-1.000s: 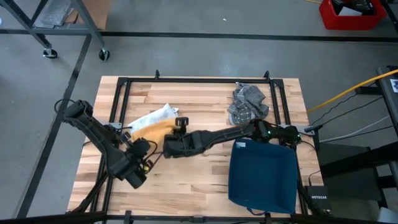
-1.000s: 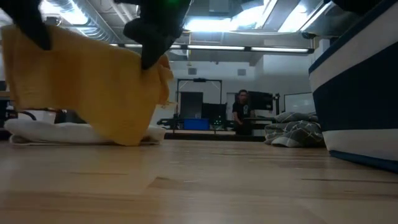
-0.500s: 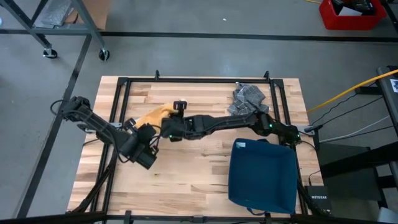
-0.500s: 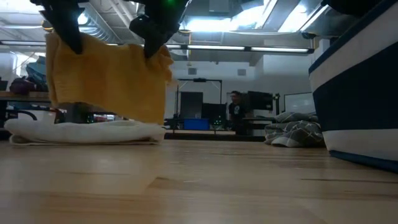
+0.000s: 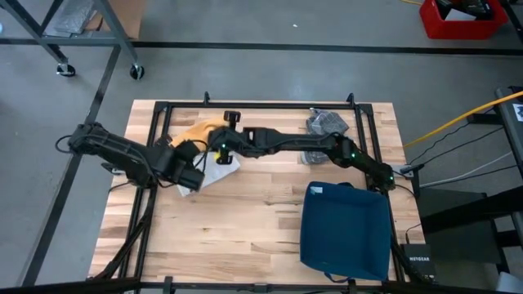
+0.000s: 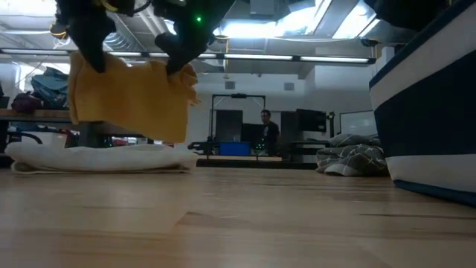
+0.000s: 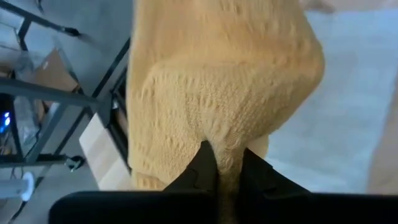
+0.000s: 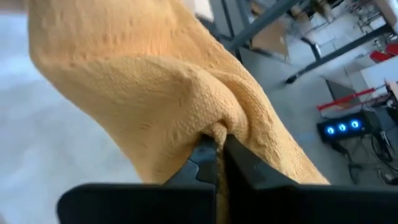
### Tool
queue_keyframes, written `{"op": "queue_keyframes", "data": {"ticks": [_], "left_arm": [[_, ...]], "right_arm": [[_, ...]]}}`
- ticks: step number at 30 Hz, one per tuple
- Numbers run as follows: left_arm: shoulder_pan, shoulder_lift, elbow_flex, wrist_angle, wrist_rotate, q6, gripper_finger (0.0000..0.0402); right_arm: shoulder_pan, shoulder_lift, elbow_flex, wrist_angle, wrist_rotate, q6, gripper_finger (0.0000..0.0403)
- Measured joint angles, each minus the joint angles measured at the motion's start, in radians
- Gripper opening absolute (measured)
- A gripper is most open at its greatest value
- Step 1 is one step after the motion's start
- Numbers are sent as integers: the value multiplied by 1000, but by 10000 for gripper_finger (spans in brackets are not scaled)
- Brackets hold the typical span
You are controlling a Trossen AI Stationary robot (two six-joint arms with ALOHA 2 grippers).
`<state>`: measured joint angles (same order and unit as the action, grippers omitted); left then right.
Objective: Fold towel
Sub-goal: Stack the yellow towel on the white towel
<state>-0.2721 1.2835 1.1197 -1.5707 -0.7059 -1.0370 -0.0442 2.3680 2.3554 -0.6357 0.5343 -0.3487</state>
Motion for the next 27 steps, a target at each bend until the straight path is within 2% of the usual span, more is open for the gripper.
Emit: {"op": "queue_keyframes", "data": {"ticks": [6, 10, 13, 19, 23, 27], "left_arm": [[85, -93, -90, 1, -3, 57, 14], [123, -122, -140, 1, 6, 108, 14], [131, -124, -174, 0, 37, 120, 14], [96, -124, -238, 9, 137, 75, 14], [30, -124, -286, 106, 242, 43, 14], [-37, -123, -330, 231, 280, 7, 14]], "right_arm": [[-48, 3, 0, 115, -59, -47, 9], [-64, 3, -11, 130, -146, 3, 9], [-61, 19, -33, 126, -162, 25, 9], [-39, 78, -34, 110, -194, 28, 9], [-18, 107, -35, 74, -194, 29, 9], [-4, 110, -35, 1, -188, 29, 9]]}}
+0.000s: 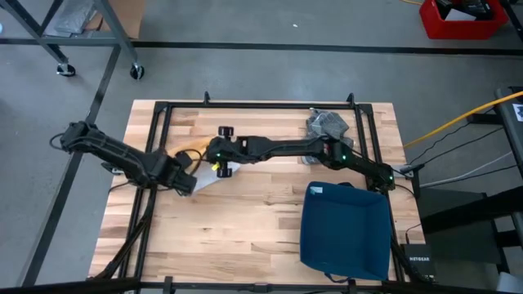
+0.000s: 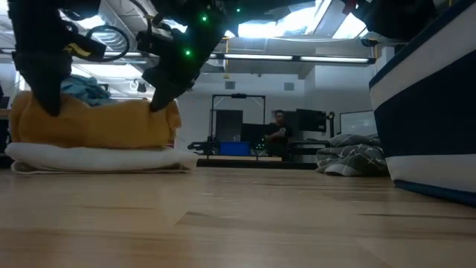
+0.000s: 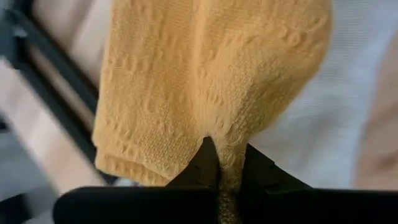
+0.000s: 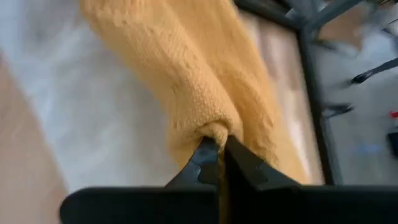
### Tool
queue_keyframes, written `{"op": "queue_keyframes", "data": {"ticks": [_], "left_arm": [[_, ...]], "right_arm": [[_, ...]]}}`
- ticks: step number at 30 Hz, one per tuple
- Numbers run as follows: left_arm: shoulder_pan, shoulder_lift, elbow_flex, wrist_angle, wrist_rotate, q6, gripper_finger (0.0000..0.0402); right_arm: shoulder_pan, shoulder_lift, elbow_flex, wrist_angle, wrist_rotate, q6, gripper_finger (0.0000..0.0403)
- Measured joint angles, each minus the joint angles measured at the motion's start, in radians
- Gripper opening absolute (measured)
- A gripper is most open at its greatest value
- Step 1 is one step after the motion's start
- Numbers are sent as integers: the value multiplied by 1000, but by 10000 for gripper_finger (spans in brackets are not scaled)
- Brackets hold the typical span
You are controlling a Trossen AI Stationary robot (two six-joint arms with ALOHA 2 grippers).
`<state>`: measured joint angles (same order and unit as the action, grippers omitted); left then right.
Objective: Fold towel
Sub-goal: Stack the yellow towel on the white towel
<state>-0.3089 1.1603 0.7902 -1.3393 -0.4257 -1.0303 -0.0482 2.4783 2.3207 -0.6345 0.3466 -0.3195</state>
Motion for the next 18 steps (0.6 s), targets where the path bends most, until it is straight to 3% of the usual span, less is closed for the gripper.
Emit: {"op": "queue_keyframes", "data": {"ticks": [6, 18], "left_arm": [[-58, 2, -46, 155, 60, -48, 14], [-109, 2, -139, 438, 249, -37, 48]], "right_arm": [[18, 1, 0, -118, -26, 8, 9], [48, 1, 0, -243, -227, 36, 22]]}}
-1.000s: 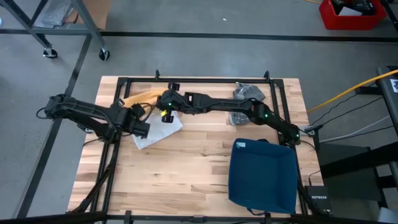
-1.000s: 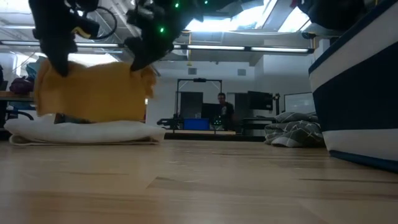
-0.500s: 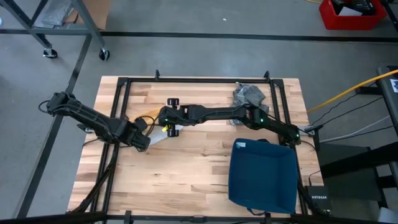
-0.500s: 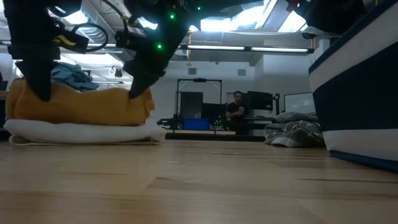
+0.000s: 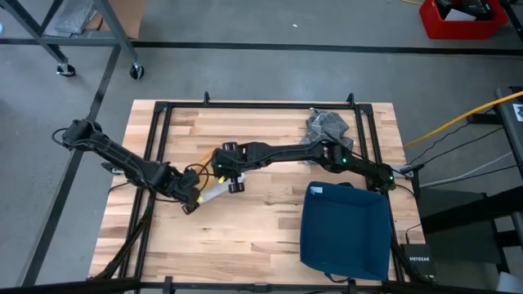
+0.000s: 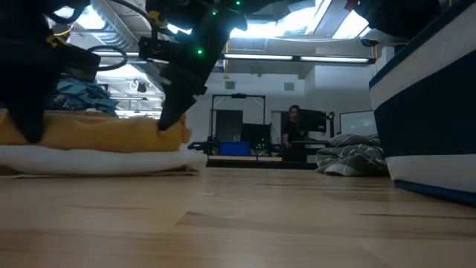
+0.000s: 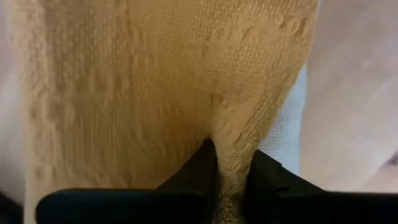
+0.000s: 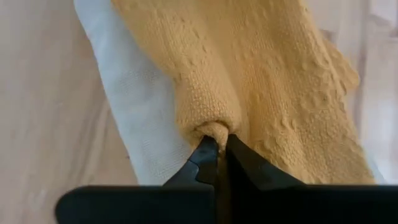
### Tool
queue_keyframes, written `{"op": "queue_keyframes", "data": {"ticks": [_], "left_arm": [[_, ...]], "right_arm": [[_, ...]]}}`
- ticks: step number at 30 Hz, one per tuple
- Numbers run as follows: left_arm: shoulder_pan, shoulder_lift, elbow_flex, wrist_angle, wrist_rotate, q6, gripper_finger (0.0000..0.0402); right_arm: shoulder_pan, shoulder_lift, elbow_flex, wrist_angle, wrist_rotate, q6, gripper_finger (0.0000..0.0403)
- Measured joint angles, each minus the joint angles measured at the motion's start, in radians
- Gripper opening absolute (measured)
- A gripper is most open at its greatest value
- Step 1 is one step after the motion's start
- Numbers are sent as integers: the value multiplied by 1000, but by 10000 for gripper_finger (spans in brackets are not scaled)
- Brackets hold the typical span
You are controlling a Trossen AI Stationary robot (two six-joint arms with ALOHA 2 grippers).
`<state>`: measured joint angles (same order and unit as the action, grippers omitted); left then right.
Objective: Fold towel
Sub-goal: Stack the yellow towel on the white towel
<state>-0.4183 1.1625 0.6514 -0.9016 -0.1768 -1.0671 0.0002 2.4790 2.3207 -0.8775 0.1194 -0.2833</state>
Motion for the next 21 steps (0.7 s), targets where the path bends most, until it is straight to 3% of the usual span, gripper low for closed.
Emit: {"op": "queue_keyframes", "data": {"ticks": [5, 9, 14, 21], "left_arm": [[-1, 0, -9, 60, 23, 41, 65], [-2, 0, -9, 83, 24, 49, 108], [-1, 0, -9, 100, 28, -16, 162], [1, -18, 16, 140, 27, -33, 166]], "right_arm": [[7, 0, 0, -50, -69, 23, 65], [6, 0, 0, -103, -146, 26, 108], [6, 0, 0, -128, -149, 94, 159], [7, -3, 34, -153, -147, 182, 183]]}}
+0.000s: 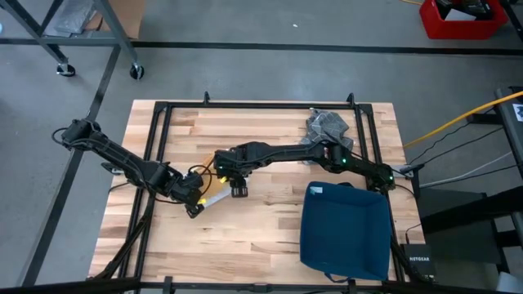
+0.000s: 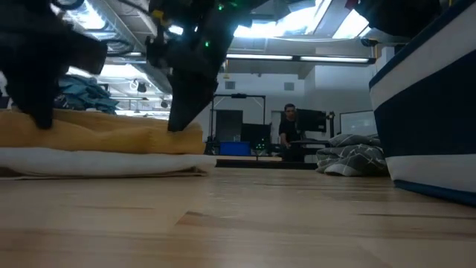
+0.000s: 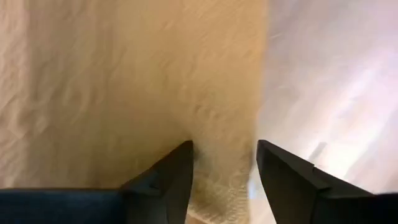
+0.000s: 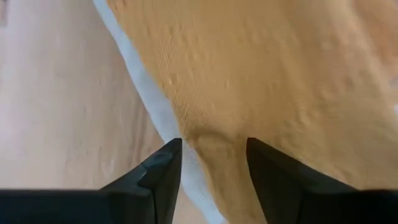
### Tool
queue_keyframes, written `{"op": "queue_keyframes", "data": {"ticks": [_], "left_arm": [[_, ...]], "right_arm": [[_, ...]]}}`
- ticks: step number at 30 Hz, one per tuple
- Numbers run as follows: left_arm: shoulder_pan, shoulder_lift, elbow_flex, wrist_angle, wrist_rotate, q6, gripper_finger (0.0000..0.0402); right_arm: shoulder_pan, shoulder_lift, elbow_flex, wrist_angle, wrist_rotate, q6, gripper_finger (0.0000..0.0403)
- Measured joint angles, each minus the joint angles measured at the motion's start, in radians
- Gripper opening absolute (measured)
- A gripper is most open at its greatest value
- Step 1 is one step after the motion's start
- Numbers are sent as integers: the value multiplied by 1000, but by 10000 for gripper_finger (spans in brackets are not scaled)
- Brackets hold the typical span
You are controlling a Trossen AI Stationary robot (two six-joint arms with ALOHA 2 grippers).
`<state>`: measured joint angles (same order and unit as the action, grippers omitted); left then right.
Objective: Fold towel
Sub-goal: Stack the yellow towel on the white towel
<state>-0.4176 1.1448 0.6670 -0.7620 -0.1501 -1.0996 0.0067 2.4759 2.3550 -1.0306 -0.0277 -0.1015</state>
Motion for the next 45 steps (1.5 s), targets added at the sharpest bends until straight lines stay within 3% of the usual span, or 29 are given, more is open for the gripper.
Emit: {"op": "queue_keyframes", "data": {"ticks": [9, 15, 21, 29, 45], "left_arm": [[1, -91, 74, -11, -60, 73, 135], [1, -120, 74, -43, -209, 177, 129], [1, -115, 74, -101, -234, 238, 129], [1, -113, 49, -320, -283, 78, 129], [0, -113, -152, -256, -274, -53, 129]], "right_arm": [[1, -55, 1, -4, 0, 46, 183], [1, -36, 1, 240, 1, 49, 184], [-2, 13, 0, 385, 0, 51, 184], [-25, 31, -48, 374, 69, 45, 184], [-106, 31, -124, 395, 86, 45, 184]]}}
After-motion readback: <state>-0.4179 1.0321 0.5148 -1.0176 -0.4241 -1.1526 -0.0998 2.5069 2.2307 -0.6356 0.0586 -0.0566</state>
